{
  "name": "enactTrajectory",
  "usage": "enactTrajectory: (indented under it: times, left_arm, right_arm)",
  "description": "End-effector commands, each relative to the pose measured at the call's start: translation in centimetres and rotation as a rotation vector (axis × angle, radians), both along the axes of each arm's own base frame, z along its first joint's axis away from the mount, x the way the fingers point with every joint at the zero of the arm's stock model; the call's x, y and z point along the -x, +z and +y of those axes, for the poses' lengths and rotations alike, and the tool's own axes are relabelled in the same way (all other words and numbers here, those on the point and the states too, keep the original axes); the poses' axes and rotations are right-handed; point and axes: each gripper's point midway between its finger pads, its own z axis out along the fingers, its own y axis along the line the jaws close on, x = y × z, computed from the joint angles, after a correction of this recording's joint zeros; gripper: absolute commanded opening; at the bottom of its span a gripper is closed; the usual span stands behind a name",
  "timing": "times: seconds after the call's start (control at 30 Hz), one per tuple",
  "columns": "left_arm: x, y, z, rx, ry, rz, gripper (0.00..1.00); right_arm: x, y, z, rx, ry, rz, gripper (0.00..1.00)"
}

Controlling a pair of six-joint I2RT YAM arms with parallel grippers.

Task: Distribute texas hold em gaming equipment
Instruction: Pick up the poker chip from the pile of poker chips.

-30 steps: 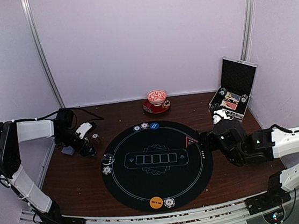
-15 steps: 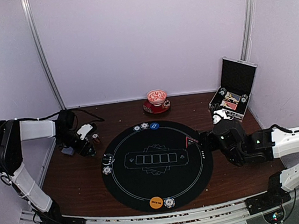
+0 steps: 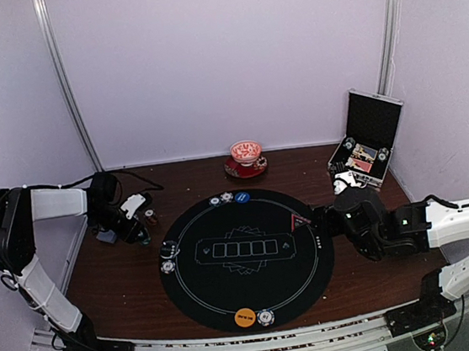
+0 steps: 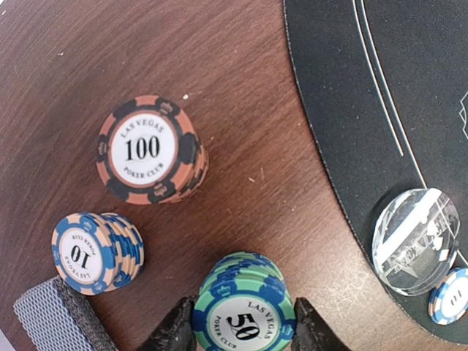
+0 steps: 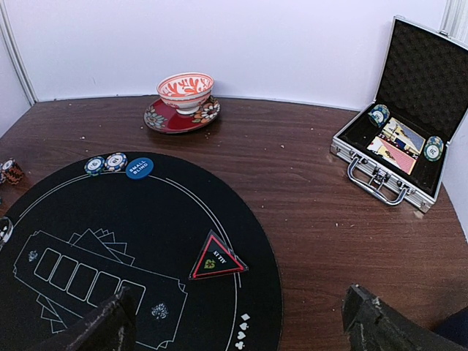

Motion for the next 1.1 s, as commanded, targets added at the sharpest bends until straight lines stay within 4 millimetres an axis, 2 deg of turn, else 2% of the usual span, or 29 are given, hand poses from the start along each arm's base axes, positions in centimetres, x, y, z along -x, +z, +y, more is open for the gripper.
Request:
enactTrajectory:
  times: [0.0,0.57,0.8,1.07]
  left_arm:
    - [-1.0,1.0,-0.1,0.024,0.006,-0.048,0.46]
    - [-1.0,1.1,0.0,0.018,0.010,-0.053,0.31]
    - [-1.1,1.7,0.1,0.017,0.013,-0.070,0.30]
    - [-0.8,3.4,-0.1,0.032,-0.005,-0.116,0.30]
  right_arm:
    - [0.0,0.4,0.1,-0.002,0.003,-0.009,1.00]
    - [0.0,0.4,0.0,0.001,0.001,-0.008,1.00]
    - [0.0,0.4,0.0,0.001,0.000,-0.009,1.00]
    - [0.0,0.3,0.0,0.004,-0.001,-0.008,1.00]
